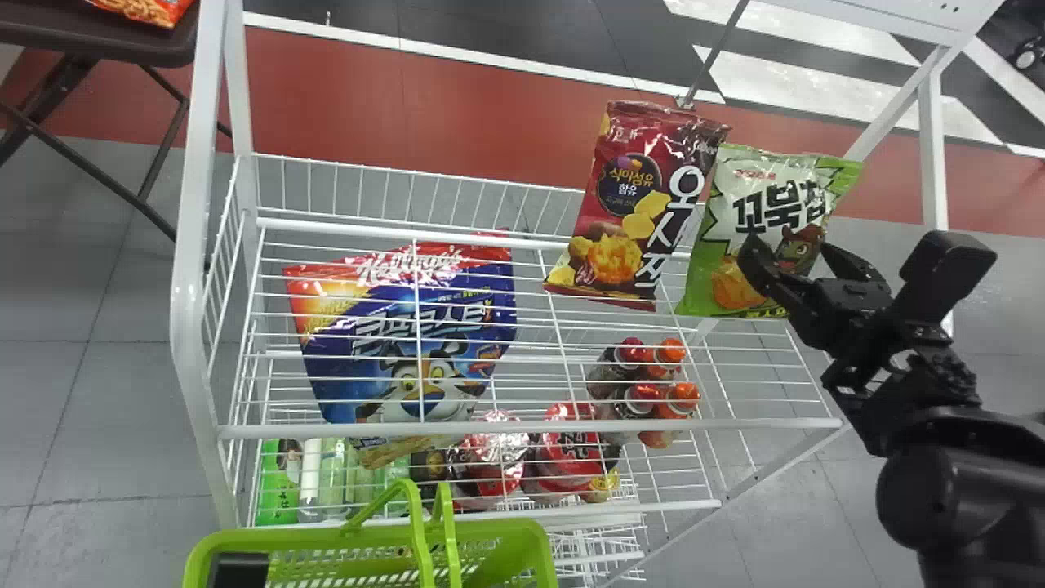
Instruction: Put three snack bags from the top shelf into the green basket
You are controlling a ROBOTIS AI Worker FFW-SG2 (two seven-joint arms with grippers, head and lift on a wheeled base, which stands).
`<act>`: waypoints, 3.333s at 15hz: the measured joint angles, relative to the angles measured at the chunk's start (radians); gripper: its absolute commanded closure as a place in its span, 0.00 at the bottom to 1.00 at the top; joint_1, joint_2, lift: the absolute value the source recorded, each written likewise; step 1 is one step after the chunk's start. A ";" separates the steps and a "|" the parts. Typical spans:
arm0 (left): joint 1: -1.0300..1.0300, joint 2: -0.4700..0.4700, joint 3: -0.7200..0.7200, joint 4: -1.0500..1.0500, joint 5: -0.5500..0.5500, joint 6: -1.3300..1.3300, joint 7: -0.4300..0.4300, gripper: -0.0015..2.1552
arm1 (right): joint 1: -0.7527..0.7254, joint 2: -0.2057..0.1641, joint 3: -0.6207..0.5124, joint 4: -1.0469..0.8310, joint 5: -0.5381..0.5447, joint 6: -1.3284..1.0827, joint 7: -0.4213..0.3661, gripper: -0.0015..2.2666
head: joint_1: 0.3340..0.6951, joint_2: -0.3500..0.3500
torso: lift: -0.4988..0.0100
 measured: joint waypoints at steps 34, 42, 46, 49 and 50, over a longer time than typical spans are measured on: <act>-0.011 0.003 -0.029 0.008 -0.023 0.012 0.013 0.99 | 0.008 -0.017 -0.020 0.012 -0.017 -0.114 -0.014 0.02 | 1.00 0.00 | 0.88; -0.007 0.008 -0.036 0.003 -0.023 0.015 0.009 0.99 | -0.010 -0.027 -0.023 0.053 -0.002 -0.072 0.006 0.02 | 1.00 0.00 | 0.88; -0.007 0.010 -0.036 0.003 -0.022 0.015 0.008 0.99 | -0.020 -0.027 -0.014 0.071 0.001 -0.073 0.013 0.02 | 1.00 0.00 | 0.88; -0.012 0.011 -0.036 0.004 -0.022 0.016 0.010 0.99 | -0.051 -0.030 -0.006 0.104 0.004 -0.071 0.034 0.02 | 1.00 0.00 | 0.88; -0.014 0.011 -0.036 0.006 -0.022 0.017 0.011 0.99 | -0.065 -0.033 0.003 0.118 0.008 -0.070 0.035 0.02 | 1.00 0.00 | 0.88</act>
